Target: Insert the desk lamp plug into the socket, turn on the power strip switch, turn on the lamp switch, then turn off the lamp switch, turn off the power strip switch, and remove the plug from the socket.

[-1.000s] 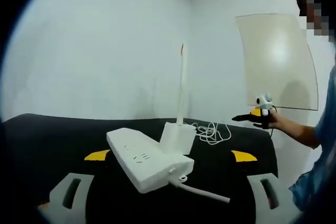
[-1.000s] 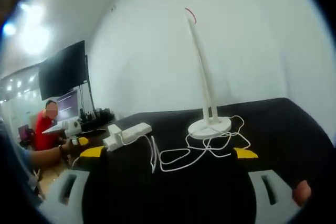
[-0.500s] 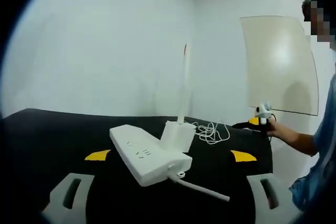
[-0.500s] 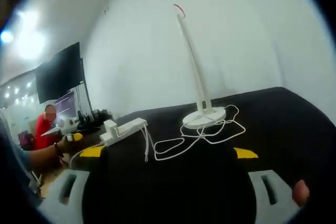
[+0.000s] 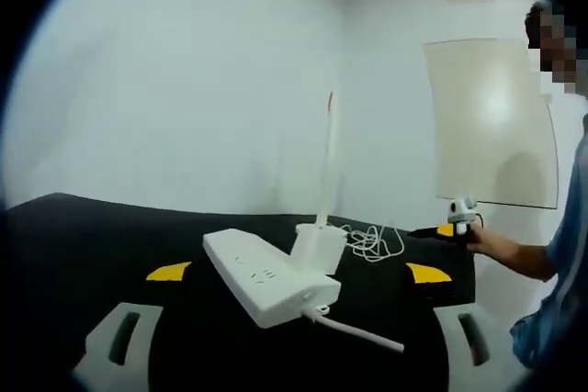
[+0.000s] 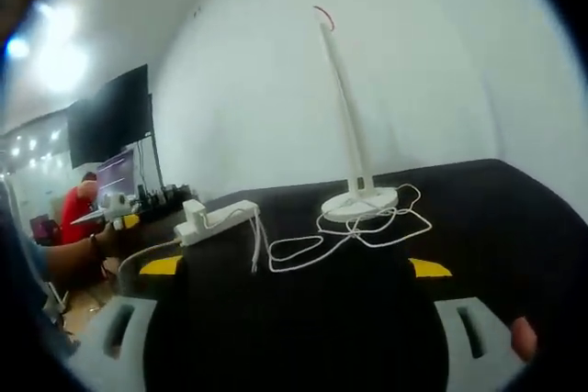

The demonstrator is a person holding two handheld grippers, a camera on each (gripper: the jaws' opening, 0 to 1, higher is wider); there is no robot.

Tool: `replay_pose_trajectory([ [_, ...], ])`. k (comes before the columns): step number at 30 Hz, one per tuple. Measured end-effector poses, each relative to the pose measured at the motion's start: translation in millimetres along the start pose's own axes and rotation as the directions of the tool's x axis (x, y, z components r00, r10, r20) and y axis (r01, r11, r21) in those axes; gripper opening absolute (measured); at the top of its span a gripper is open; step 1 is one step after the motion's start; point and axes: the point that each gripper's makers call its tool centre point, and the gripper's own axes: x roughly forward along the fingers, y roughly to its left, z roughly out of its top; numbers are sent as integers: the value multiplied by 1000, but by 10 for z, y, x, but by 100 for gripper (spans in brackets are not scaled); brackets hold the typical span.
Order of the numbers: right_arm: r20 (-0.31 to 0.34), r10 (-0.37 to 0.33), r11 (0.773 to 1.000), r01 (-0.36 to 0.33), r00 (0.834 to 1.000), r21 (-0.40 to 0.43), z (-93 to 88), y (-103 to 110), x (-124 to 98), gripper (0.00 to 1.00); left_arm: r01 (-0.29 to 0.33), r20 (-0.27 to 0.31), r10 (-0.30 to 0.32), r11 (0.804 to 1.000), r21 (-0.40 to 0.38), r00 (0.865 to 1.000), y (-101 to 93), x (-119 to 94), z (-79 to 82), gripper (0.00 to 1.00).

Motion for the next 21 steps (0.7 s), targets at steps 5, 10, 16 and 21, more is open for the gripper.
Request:
replay_pose_trajectory([
  [5, -1, 9, 1000, -9, 1000, 12, -40, 12, -18, 96, -2, -4, 2, 1000, 2, 1000, 11, -20, 6, 88],
  [10, 20, 19, 999, -20, 1000, 39, -9, -12, -32, 96, -7, -4, 7, 1000, -1, 1000, 31, -41, 10, 88],
  [16, -2, 27, 999, -27, 1000, 20, -61, 67, -6, 96, 1, -38, -1, 1000, 7, 999, -15, -13, -75, 86],
  [21, -10, 26, 1000, -25, 1000, 8, -73, 41, -2, 96, 1, -51, 0, 1000, 17, 999, 22, 2, -104, 86],
])
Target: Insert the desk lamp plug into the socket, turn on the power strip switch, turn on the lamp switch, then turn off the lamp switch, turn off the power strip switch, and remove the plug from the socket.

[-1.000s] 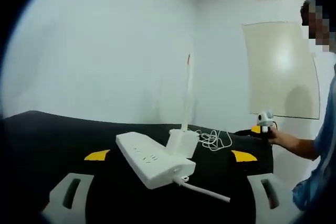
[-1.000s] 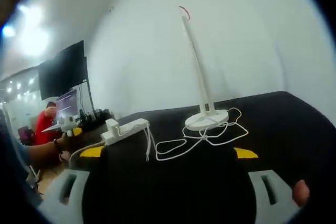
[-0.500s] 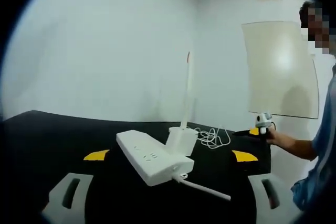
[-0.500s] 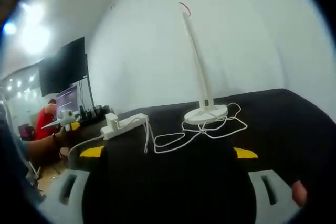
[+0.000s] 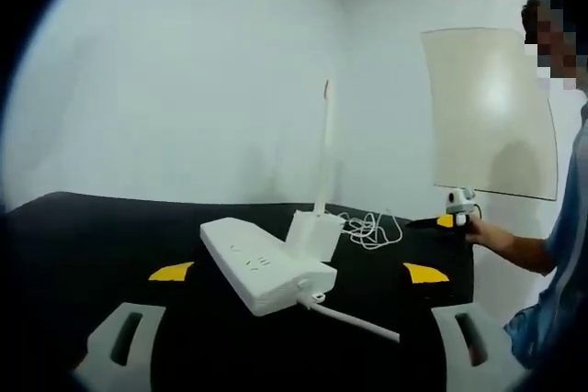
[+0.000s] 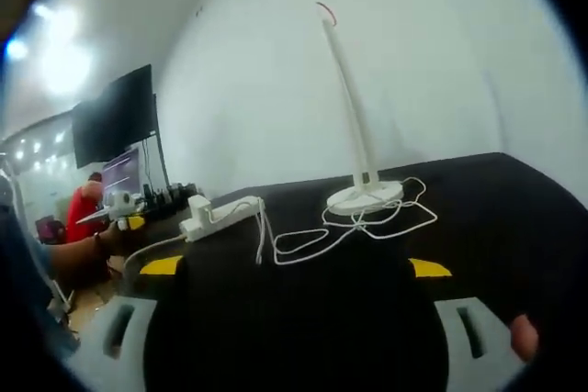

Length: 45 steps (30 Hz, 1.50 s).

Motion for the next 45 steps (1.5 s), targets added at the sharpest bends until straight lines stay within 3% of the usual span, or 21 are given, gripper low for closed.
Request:
replay_pose_trajectory([
  [8, -2, -5, 1000, 5, 1000, -11, -10, -12, -1, 96, -8, -5, 8, 1000, 7, 1000, 100, 28, 1, 84],
  [13, -10, -6, 1000, 6, 1000, -21, -27, -5, 4, 96, -8, -23, 8, 1000, 21, 1000, -32, 32, -44, 83],
  [23, -13, -11, 1000, 10, 1000, -21, -35, -18, -5, 96, -9, -30, 10, 1000, 26, 999, -9, 91, -29, 81],
  [36, -21, -17, 1000, 16, 1000, -21, -43, -21, -13, 95, 8, -141, -1, 999, 53, 990, 89, 267, -206, 64],
  [45, -28, -22, 999, 21, 999, -24, -52, 6, -10, 95, 2, -136, 9, 996, 86, 991, 206, 305, -226, 52],
])
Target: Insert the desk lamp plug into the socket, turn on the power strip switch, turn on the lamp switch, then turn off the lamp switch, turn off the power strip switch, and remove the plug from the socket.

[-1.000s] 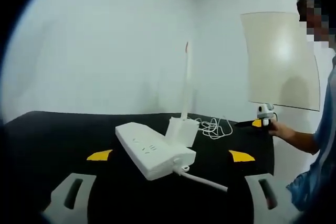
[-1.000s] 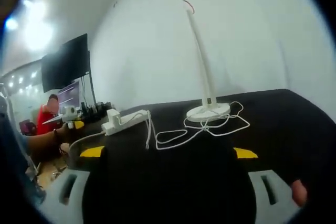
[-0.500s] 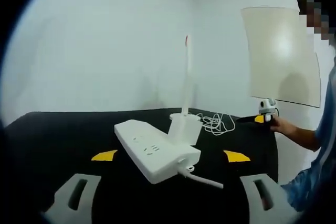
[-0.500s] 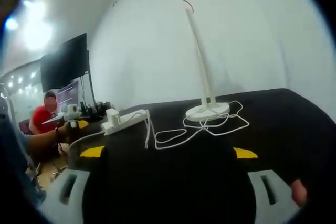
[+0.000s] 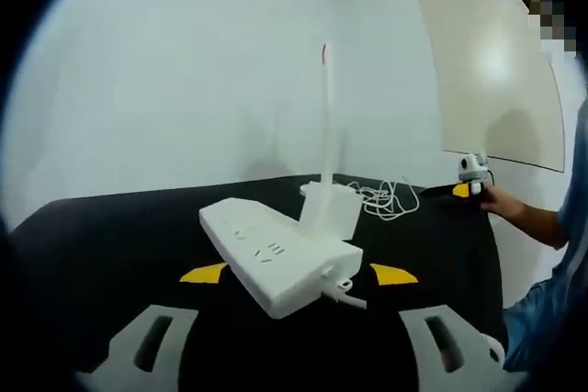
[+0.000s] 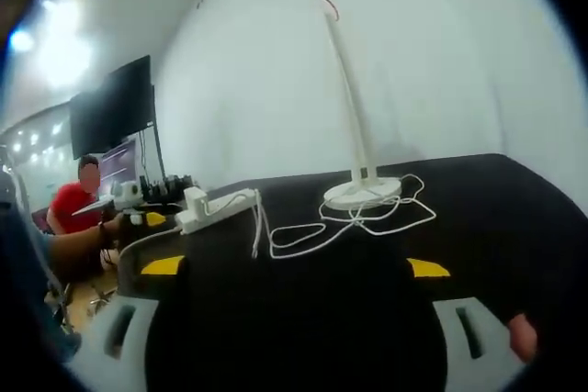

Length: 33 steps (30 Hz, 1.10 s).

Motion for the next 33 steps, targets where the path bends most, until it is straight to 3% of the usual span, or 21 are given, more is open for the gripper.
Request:
replay_pose_trajectory([
  [5, -4, -1, 1000, 1, 1000, -2, -11, -7, 12, 94, -13, -13, 13, 1000, 26, 1000, 82, 38, -37, 43],
  [13, -7, 0, 1000, 0, 1000, -15, -5, -20, 43, 91, -6, -42, 7, 1000, 23, 999, 76, 96, -104, 44],
  [15, 12, 20, 995, -19, 1000, -102, 59, 69, 36, 87, -5, -39, 6, 1000, 24, 999, 67, 97, -93, 44],
  [20, 42, 53, 984, -45, 998, -173, 125, 317, 116, 83, 5, -38, -4, 1000, 18, 999, 48, 123, -88, 43],
  [27, -67, 116, 917, -132, 991, -376, 60, 800, 390, 83, 6, -27, -5, 1000, 25, 1000, 56, 125, -100, 44],
  [33, -113, 170, 883, -202, 979, -423, 25, 1066, 561, 83, 2, -13, -2, 1000, 15, 1000, 91, 116, -85, 44],
])
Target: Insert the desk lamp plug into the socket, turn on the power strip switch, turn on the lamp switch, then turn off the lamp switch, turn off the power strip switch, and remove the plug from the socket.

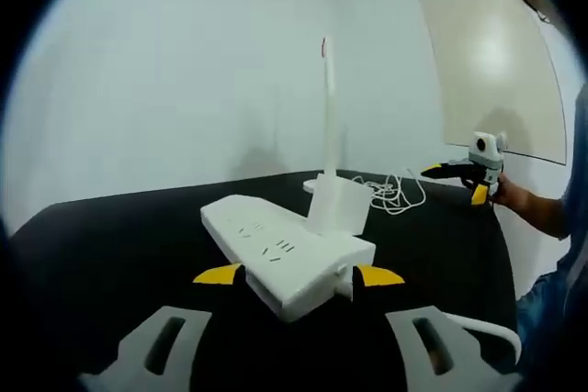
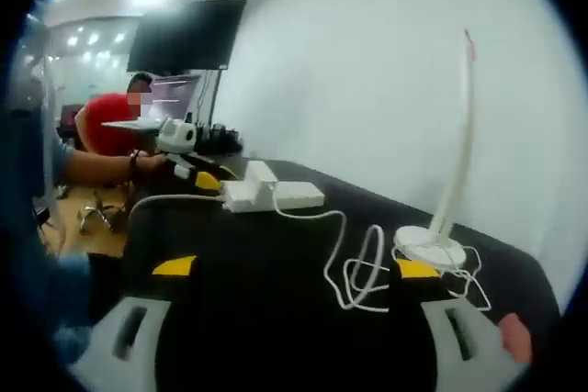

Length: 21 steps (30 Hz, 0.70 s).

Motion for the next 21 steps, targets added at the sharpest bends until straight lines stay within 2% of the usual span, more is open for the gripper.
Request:
replay_pose_trajectory([
  [8, 11, 83, 996, -83, 996, -19, 58, 216, 208, 83, -1, 9, 1, 1000, -18, 1000, 3, -15, 15, 44],
  [15, 25, 144, 989, -144, 989, -22, 80, 417, 377, 83, 7, -19, -7, 1000, -9, 1000, -27, 3, -38, 42],
  [18, 47, 171, 985, -170, 984, -17, 104, 491, 428, 83, 8, -13, -8, 1000, -9, 1000, -30, -2, -28, 40],
  [21, 42, 183, 983, -183, 982, -11, 70, 517, 476, 83, 6, -16, -6, 1000, -7, 1000, -26, 2, -35, 41],
])
